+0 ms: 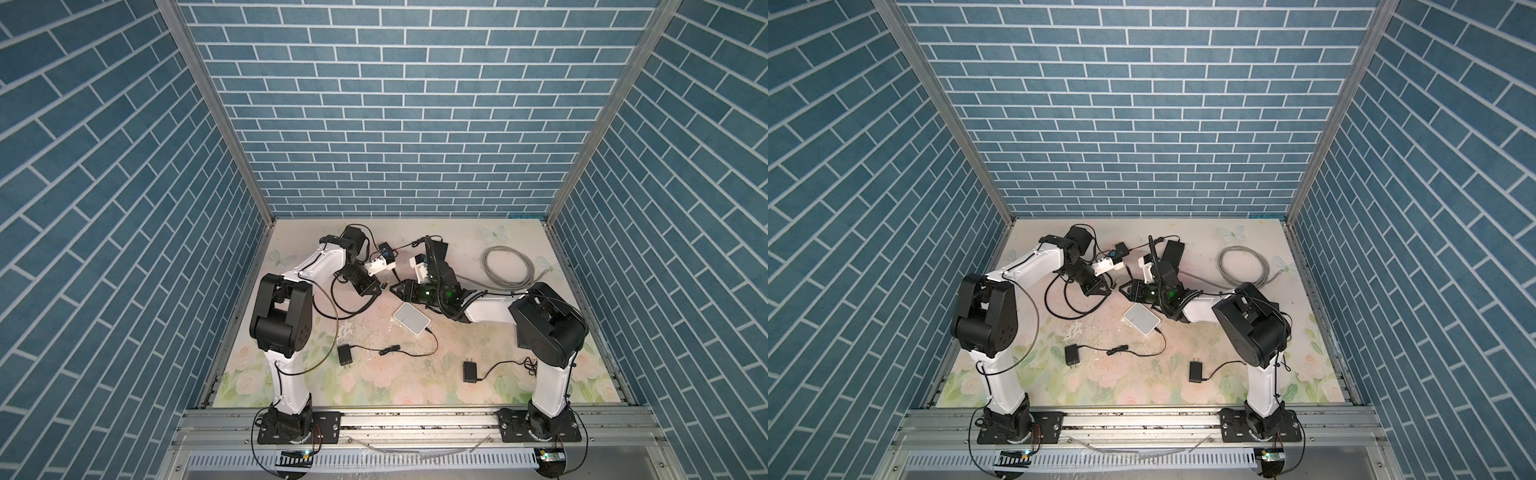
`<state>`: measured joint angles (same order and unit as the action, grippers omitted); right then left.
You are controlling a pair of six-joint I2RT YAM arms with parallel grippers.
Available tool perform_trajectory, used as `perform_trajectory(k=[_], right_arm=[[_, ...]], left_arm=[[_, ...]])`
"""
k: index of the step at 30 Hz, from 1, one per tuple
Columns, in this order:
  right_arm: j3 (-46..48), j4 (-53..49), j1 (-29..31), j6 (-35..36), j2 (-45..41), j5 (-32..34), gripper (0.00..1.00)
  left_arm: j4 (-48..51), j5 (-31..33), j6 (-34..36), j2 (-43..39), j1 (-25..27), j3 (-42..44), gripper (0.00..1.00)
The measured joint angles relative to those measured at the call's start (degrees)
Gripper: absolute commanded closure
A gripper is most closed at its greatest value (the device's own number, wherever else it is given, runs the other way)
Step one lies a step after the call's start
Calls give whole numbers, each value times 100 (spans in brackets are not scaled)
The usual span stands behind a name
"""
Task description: Insert the plug into the switch port
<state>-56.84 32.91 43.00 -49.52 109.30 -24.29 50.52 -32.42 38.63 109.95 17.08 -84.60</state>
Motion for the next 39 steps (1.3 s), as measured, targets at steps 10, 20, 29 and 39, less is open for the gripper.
perform_trajectory(k=[10,20,29,39], right_arm=[[-149,306,0,2,11,-57,59],[-664,79,-15,42,260,-70,71],[-697,-94,-26,46,332,-190,89],[-680,-79,-28,-59,332,-225,98]], left_arm=[[0,0,-2,11,4,0,97],[0,-2,2,11,9,15,97],[2,7,2,11,9,20,96],[-348,254,-225,-2,9,168,65]])
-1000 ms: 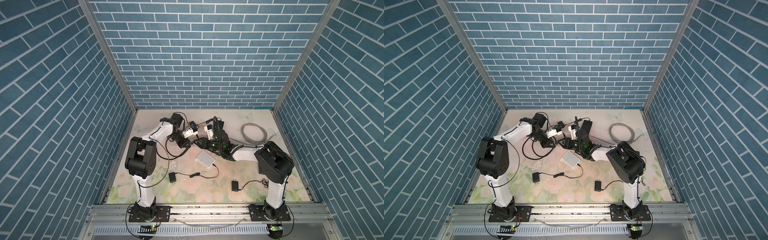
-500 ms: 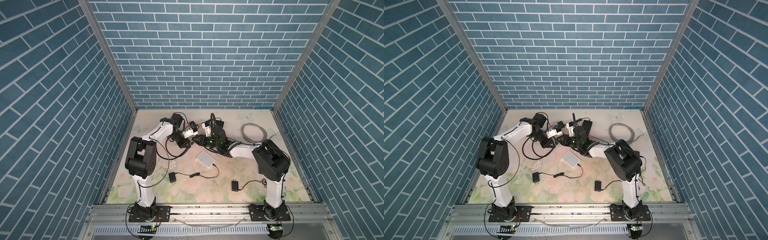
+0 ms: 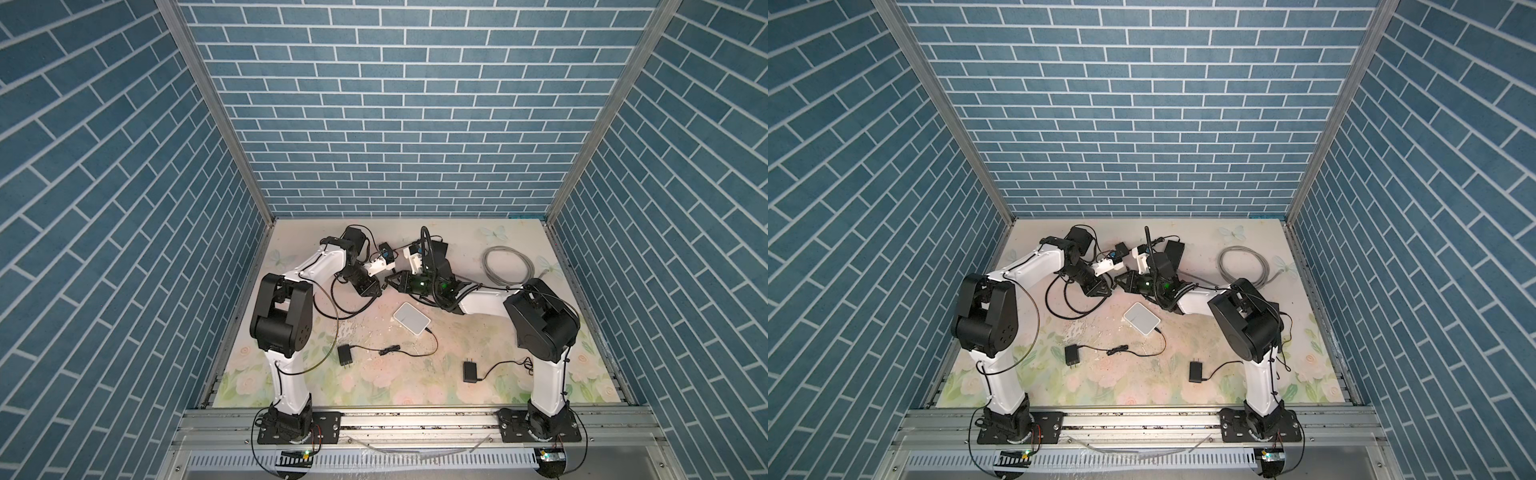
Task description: Insert the plug into the switch port
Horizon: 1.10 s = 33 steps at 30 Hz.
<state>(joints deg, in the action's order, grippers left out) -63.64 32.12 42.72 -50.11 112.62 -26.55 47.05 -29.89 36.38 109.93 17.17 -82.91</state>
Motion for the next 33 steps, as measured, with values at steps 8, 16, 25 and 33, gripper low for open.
perform_trajectory(k=[8,16,25,33], right_arm=[[195,-9,0,-870,-2,444,98],[372,-83,-13,-2177,-2,933,99],[393,-245,-28,-2951,-111,1084,99],[398,-260,-48,-3226,-192,1115,99]], left_arm=[[-1202,673,-262,-1012,144,1174,53],[-3364,1906,-256,-2133,1167,2973,49],[-4579,2546,-420,-2109,1375,3423,48],[-4636,2570,-402,-1714,1377,3121,56]])
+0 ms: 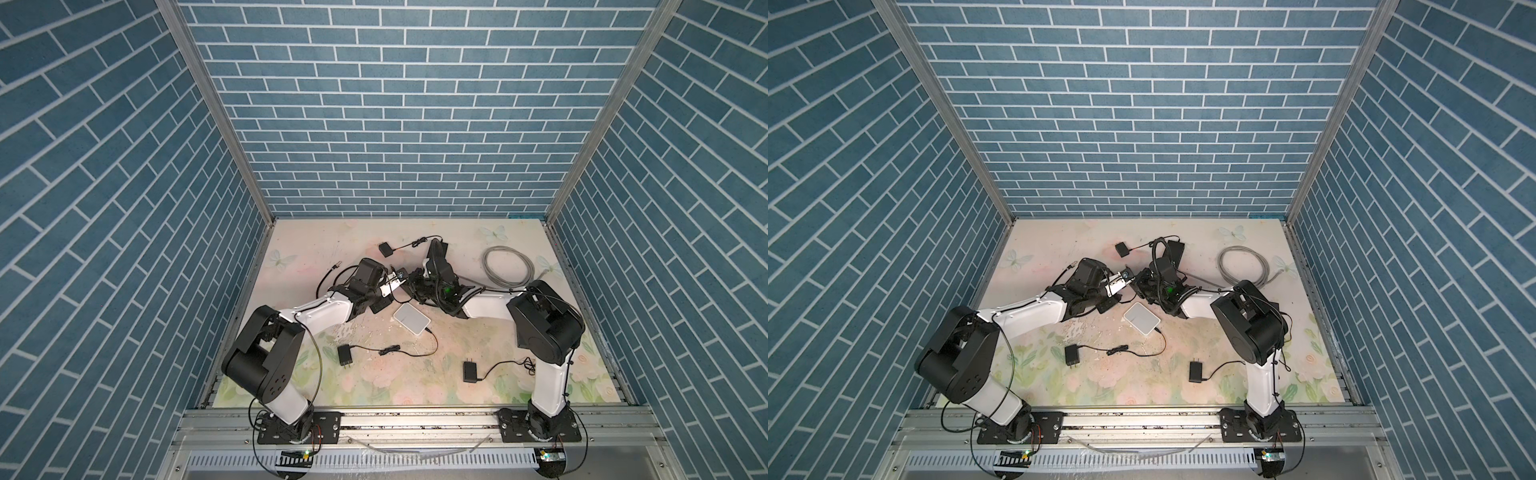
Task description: Insert the plug into the switch port
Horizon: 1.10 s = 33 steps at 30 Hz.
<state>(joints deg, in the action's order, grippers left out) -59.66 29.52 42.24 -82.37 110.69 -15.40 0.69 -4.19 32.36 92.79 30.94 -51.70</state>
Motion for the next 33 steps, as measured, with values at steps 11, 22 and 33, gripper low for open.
perform_trajectory(k=[11,22,33], right_arm=[[92,157,-2,-273,-11,9,99],[186,282,-17,-431,-11,-9,92],[1084,640,-105,293,-551,-426,67]], left_arm=[[170,-208,63,101,-22,-179,74],[420,-350,295,308,-111,-459,98],[1488,-1469,767,310,-463,-815,99]])
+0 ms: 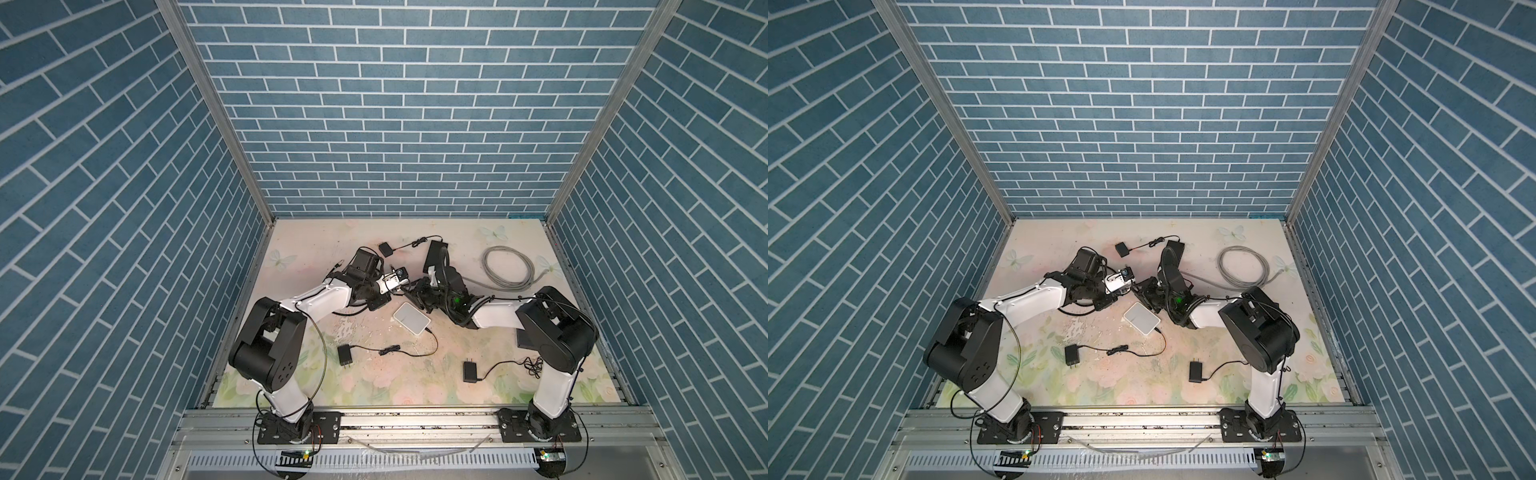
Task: Insert the plug into the switch port
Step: 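Carry the green-banded plug to the router with the left gripper while the right gripper lowers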
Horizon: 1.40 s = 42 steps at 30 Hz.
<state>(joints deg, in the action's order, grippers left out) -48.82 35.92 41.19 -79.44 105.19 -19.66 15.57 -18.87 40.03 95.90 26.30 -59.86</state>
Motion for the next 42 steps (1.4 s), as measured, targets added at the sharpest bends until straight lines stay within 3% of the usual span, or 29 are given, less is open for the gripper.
perform_trajectory(k=[9,18,26,37,39,42], right_arm=[[164,1325,-251,426,490,-859,73],[164,1506,-229,481,557,-1228,70],[164,1467,-186,496,535,-1322,83],[164,1473,-175,487,535,-1314,94],[173,1521,-170,470,535,-1305,91],[186,1626,-168,398,538,-1311,75]], left_arm=[[984,-592,363,0,-57,-258,99],[1082,-632,424,0,-157,-260,99],[1091,-688,424,0,-190,-282,99],[1200,-671,433,0,-208,-293,98],[1202,-675,433,4,-208,-293,98],[1198,-713,431,4,-208,-293,98]])
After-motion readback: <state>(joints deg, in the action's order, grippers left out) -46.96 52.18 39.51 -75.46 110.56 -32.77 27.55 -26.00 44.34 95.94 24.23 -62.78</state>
